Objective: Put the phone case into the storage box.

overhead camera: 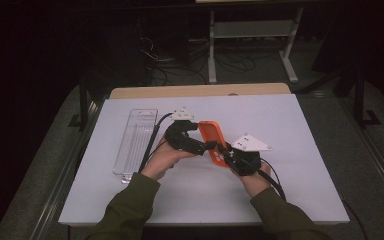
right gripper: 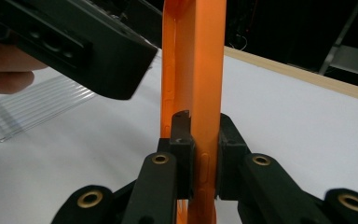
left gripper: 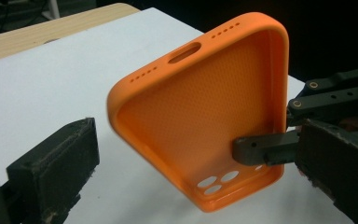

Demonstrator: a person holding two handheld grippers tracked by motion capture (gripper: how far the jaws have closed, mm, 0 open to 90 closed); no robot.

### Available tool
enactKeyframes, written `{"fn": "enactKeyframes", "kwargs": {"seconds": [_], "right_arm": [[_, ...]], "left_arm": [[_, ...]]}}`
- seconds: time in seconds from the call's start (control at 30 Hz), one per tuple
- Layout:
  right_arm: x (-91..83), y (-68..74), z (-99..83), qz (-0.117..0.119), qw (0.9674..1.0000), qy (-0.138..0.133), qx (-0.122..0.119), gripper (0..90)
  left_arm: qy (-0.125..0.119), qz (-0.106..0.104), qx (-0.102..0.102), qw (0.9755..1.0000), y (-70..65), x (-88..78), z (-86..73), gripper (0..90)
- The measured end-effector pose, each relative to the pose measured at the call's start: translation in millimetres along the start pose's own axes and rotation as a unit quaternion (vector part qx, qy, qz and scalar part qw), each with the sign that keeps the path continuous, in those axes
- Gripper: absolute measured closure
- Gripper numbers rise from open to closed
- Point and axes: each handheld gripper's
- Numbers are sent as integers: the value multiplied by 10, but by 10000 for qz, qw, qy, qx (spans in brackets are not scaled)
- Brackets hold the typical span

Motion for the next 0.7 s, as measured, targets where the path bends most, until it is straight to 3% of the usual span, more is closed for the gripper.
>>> {"fn": "enactKeyframes", "kwargs": {"seconds": [0.23,0.27,0.57,0.7], "right_arm": [[4,31,2,27,10000,-30,26,786],[5,33,1,28,10000,-38,8,786],[15,83,4,68,9999,-87,50,786],[21,95,-2,58,9999,-81,-37,786]], "left_arm": [[-39,-21,-25,10000,-5,32,-16,0],[-89,-20,-137,9999,-22,43,-22,0],[-172,-31,-244,9996,-52,101,-44,0],[-227,-67,-283,9993,-61,117,-49,0]]}}
Point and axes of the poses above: each handheld gripper's, and its own axes: x roughly forward along the jaws, z roughly out of its top, y roughly to its left, and after that the axes turned 3 degrees about -x, right-handed
